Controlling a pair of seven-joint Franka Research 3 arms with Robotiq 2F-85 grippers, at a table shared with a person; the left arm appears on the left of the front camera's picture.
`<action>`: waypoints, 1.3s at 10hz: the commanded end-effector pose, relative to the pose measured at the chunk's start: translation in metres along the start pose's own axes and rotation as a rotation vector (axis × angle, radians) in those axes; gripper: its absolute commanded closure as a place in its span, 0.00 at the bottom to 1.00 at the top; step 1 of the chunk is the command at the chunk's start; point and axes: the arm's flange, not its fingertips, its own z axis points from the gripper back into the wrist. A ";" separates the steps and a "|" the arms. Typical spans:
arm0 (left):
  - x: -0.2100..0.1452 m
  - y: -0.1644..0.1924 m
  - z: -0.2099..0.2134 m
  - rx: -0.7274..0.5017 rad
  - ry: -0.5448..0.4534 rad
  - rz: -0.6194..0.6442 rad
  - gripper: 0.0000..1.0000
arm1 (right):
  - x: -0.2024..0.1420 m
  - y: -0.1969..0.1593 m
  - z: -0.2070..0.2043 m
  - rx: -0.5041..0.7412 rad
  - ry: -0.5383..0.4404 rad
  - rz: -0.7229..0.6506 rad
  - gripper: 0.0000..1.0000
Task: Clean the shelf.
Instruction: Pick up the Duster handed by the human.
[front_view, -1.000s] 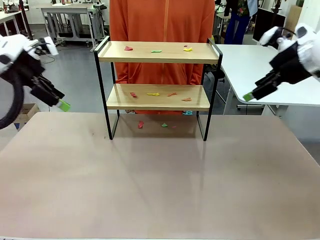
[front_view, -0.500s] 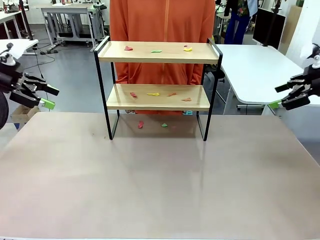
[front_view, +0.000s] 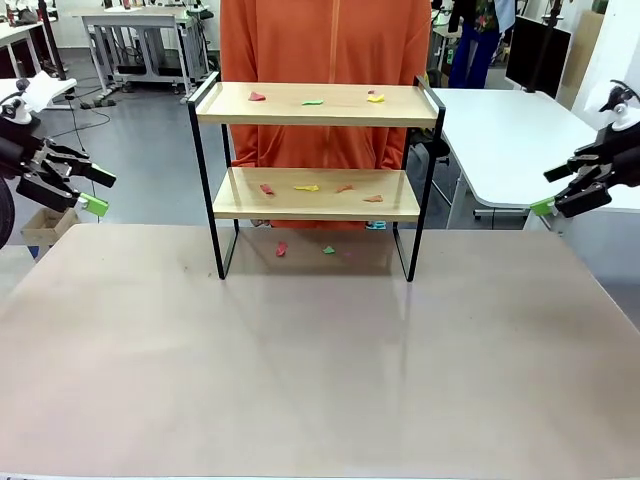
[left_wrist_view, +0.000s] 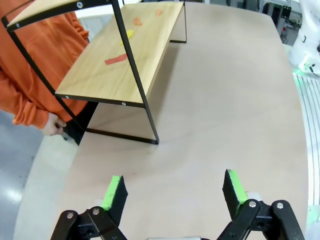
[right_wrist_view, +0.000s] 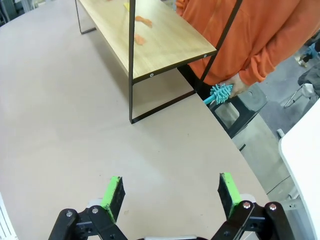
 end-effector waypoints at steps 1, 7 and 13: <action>0.000 0.000 0.000 0.000 -0.004 0.000 0.00 | 0.000 -0.001 -0.002 0.002 -0.005 0.003 0.00; -0.068 0.116 0.008 -0.091 -0.324 0.038 0.00 | -0.068 -0.142 -0.026 0.159 -0.294 -0.062 0.00; -0.126 0.145 -0.009 -0.109 -0.564 -0.111 0.00 | -0.134 -0.195 -0.040 0.270 -0.507 -0.038 0.00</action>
